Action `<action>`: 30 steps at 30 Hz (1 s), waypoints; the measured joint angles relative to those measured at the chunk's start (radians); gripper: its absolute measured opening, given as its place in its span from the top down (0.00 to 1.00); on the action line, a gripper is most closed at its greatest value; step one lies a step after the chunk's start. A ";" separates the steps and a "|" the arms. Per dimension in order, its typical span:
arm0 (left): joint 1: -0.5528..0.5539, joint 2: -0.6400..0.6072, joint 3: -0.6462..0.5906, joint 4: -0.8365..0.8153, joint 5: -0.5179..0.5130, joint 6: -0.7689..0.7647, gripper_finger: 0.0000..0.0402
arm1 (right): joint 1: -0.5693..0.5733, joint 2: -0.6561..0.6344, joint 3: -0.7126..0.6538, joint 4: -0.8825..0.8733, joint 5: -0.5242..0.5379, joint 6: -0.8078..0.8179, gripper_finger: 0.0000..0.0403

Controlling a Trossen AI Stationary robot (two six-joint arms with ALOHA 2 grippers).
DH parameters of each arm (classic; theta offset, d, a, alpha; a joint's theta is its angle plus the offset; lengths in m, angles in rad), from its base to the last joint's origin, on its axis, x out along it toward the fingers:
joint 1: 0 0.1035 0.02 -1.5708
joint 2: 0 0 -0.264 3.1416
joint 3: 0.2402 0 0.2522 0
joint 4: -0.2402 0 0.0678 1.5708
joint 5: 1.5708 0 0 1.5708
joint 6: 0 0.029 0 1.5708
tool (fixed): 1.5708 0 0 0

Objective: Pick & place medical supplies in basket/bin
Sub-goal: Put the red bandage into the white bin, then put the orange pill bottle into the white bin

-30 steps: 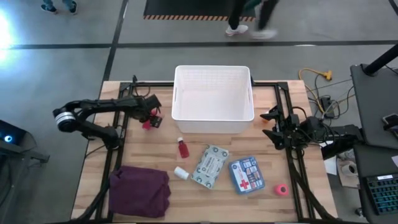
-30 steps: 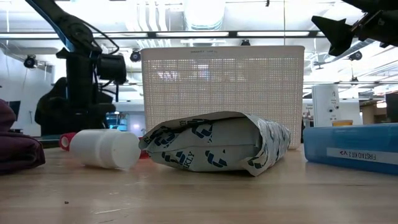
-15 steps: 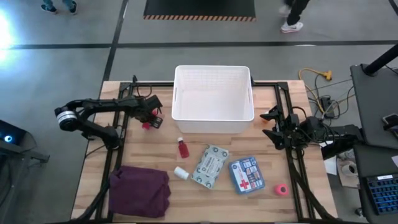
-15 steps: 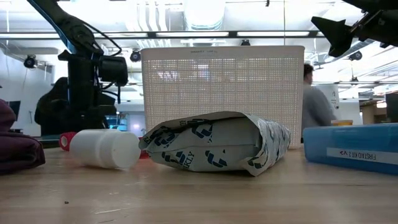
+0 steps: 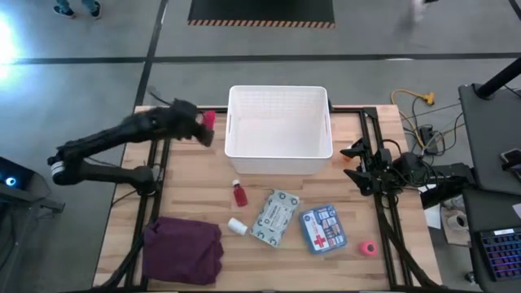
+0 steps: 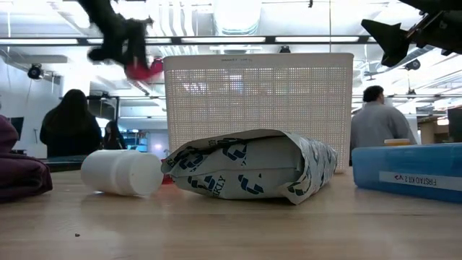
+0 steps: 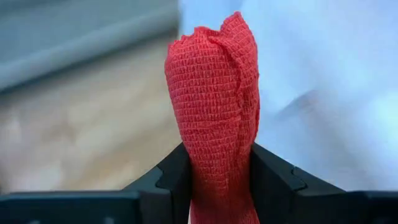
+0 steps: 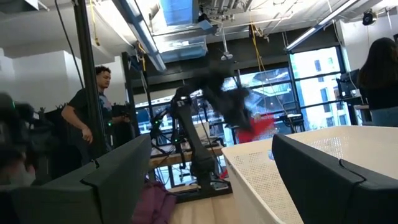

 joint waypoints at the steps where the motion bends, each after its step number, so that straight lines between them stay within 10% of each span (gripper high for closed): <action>1: -0.018 -0.019 0.046 0.017 -0.022 0.005 0.72 | 0.000 0.000 0.000 0.000 0.000 0.000 0.19; 14: -0.050 0.317 0.182 0.565 0.104 0.245 0.66 | 0.000 0.000 0.000 0.000 -0.001 -0.004 0.19; 30: -0.047 0.546 0.744 0.029 0.101 0.324 0.35 | 0.000 -0.002 0.000 0.018 -0.002 0.023 0.19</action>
